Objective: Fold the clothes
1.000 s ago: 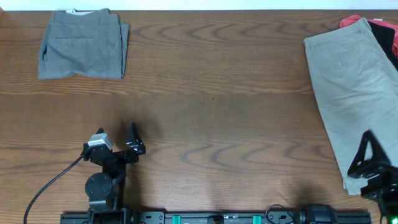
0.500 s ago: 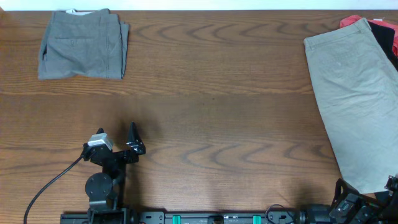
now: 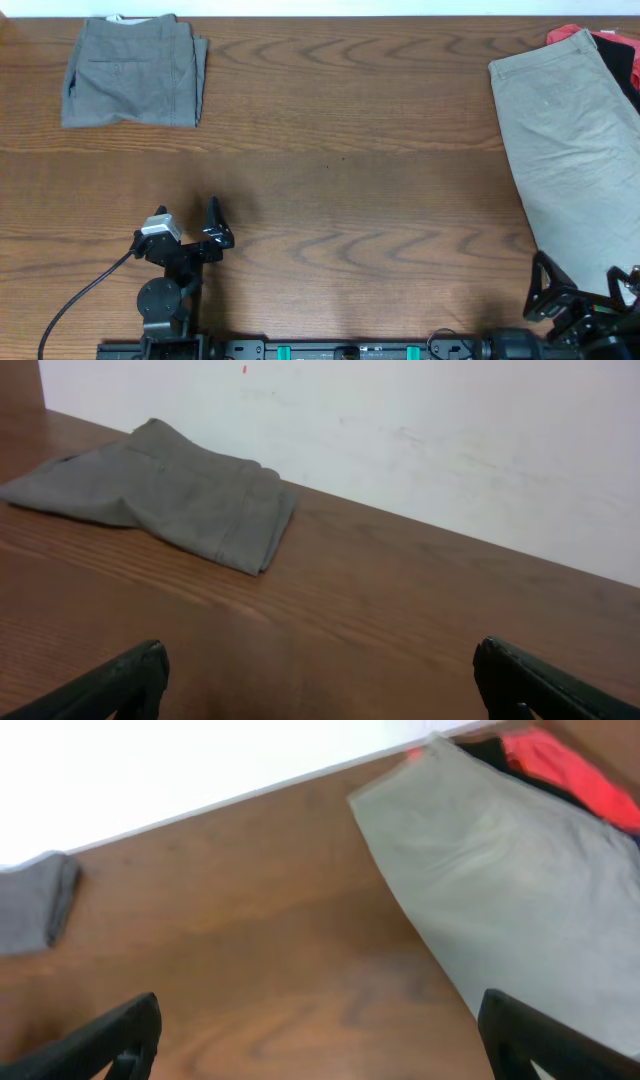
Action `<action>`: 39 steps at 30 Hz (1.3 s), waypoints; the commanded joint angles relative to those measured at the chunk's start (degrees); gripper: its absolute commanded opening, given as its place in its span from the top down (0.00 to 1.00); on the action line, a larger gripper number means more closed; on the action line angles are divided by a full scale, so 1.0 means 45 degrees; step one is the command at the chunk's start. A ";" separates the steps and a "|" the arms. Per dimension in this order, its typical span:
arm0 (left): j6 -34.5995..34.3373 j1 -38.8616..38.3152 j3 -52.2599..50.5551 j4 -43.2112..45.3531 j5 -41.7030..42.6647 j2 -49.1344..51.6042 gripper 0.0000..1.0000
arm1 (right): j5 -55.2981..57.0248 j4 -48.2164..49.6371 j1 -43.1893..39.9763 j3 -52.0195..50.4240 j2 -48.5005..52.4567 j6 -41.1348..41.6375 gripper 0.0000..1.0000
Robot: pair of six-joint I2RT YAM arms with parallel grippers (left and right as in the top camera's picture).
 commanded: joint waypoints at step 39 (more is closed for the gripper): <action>0.0029 -0.0024 -0.0141 -0.0539 0.0034 -0.0063 0.02 | -0.2288 1.8331 0.0369 -1.7194 -0.6033 -0.3327 0.01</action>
